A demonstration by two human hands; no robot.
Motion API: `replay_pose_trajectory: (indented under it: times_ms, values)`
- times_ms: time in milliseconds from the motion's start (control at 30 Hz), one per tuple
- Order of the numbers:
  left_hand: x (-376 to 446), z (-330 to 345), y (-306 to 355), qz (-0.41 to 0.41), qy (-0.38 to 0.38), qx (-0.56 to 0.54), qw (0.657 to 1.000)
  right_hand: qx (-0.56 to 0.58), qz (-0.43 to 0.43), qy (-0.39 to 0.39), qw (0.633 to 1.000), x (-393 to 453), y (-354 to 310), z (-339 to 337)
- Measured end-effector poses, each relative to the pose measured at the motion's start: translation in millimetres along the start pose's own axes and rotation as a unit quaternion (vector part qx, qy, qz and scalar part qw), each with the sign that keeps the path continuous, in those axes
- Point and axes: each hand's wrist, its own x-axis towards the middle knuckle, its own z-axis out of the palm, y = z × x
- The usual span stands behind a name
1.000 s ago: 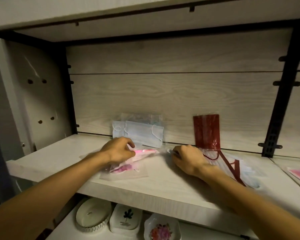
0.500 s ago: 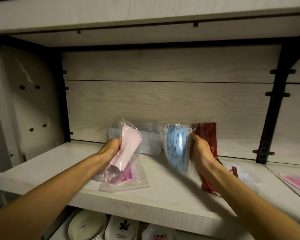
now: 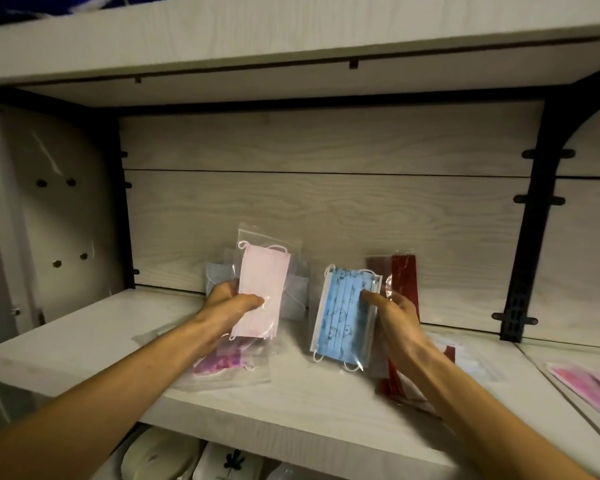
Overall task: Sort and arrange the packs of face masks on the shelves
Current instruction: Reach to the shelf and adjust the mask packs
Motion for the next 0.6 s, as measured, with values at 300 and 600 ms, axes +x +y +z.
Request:
replay_pose_trajectory:
  times_ms: [300, 600]
  values:
    - [-43.4, -1.8, 9.6, 0.27, 0.023, 0.306, 0.913, 0.11, 0.014, -0.024, 0.994, -55.0, -28.2, -24.4]
    - [-146.7, -4.3, 16.5, 0.457, -0.016, 0.494, 0.739, 0.043, 0.016, 0.014, 0.999, -179.0, -54.0, -69.9]
